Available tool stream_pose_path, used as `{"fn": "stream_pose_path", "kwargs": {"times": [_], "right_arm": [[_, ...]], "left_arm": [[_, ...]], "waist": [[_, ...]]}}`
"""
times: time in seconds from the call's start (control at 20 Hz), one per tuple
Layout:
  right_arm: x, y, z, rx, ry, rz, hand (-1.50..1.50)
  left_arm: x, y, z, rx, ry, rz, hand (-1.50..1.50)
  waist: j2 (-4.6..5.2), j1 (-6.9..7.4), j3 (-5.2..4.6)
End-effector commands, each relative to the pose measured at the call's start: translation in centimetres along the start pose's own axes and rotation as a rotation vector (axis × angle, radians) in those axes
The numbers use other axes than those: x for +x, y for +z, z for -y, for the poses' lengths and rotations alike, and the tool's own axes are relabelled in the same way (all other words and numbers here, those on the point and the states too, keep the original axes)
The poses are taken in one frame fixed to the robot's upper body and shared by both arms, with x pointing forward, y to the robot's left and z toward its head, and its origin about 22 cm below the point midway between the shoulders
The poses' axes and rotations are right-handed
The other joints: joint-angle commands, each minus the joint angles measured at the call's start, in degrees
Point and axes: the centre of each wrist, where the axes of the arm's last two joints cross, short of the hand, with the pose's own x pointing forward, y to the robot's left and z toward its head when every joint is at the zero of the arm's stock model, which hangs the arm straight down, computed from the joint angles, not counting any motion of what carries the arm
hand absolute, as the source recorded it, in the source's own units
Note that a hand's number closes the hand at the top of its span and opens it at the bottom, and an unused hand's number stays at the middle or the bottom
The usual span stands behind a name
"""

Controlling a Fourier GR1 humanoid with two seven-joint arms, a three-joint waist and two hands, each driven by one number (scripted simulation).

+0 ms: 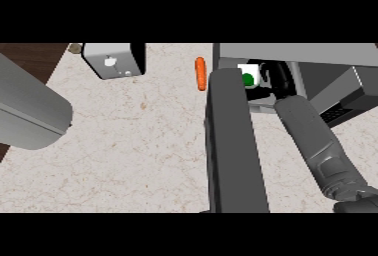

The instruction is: Pick up the milk, place it into the microwave and close the microwave

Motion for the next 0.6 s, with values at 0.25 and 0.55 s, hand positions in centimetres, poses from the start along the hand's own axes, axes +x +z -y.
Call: {"fn": "stream_pose_path", "kwargs": {"times": [0.25, 0.55], "right_arm": [[-0.7, -0.2, 1.3, -0.216, 0.02, -0.098, -1.5], [-0.7, -0.3, 1.2, -0.177, 0.179, -0.073, -1.5]], "left_arm": [[0.1, -1.7, -0.8, -0.016, -0.016, 0.015, -1.5], [-1.6, -2.9, -1.1, -0.077, -0.028, 0.006, -1.5]], "waist": [[1.13, 1.83, 0.21], [1.87, 3.17, 0.1]]}}
